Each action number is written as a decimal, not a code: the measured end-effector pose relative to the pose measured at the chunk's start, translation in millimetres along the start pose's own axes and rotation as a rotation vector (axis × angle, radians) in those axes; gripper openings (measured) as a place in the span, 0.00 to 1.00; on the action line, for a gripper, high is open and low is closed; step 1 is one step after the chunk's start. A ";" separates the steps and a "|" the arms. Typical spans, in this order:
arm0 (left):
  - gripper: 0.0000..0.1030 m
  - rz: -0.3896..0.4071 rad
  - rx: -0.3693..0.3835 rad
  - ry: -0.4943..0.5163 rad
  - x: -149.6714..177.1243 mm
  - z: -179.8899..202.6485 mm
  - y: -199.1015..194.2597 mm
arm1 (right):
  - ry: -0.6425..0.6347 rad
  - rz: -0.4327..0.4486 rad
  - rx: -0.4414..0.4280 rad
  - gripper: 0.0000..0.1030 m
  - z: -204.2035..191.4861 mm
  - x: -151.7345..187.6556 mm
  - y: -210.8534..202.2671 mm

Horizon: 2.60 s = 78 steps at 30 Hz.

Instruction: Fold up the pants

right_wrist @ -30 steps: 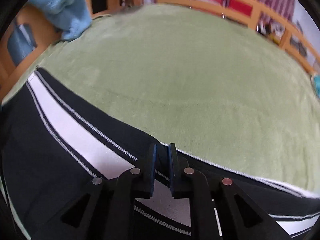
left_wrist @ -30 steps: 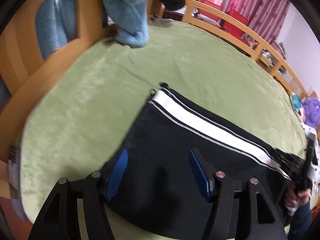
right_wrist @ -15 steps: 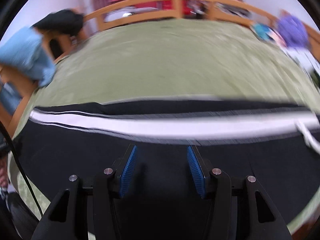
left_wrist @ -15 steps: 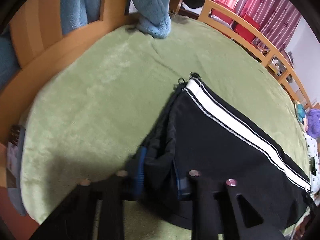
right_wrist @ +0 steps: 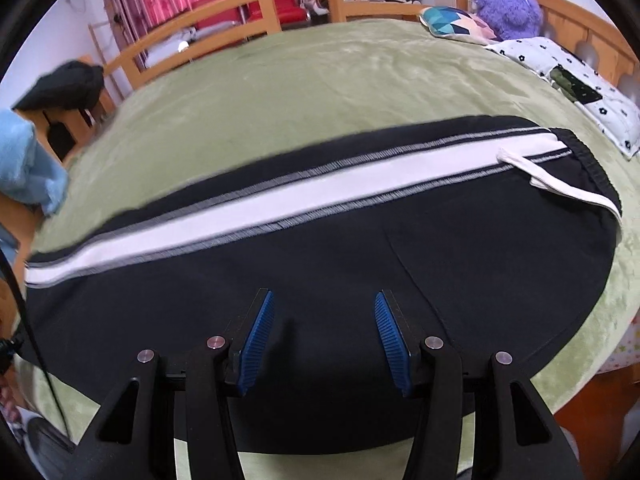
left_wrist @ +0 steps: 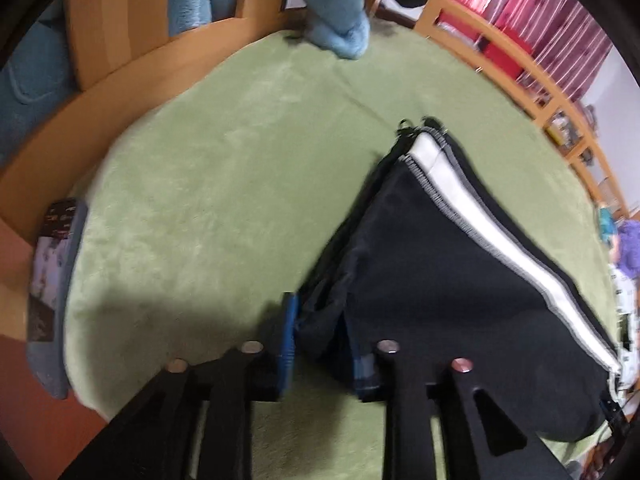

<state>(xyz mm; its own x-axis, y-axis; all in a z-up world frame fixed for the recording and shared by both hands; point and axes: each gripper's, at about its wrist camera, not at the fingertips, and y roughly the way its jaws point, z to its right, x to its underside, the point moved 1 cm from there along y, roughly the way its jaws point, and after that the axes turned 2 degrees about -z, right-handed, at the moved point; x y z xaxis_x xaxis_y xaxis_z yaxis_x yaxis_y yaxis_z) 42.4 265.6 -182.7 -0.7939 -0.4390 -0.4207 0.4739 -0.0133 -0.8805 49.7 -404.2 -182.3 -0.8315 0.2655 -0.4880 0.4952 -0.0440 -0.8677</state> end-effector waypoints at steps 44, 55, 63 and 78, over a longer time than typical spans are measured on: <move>0.57 0.080 -0.146 0.144 -40.0 135.5 -4.5 | 0.523 0.132 0.162 0.78 241.3 -4.6 -29.0; 0.57 0.031 -0.219 0.040 22.1 115.2 -27.8 | 0.618 0.129 -0.060 0.38 295.2 -36.9 45.6; 0.59 0.073 -0.207 -0.065 49.2 71.2 -45.8 | 0.606 0.135 -0.094 0.37 306.1 -47.4 46.2; 0.57 0.087 0.093 -0.240 18.5 4.8 28.0 | 0.519 0.054 0.167 0.57 238.3 29.6 -47.2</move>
<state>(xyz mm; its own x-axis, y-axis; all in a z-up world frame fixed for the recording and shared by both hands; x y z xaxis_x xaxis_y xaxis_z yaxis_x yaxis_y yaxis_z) 42.8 252.8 -214.2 -0.6409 -0.6424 -0.4202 0.5780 -0.0437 -0.8149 -58.3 -623.8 -178.5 -0.5520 0.6970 -0.4577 0.4516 -0.2115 -0.8668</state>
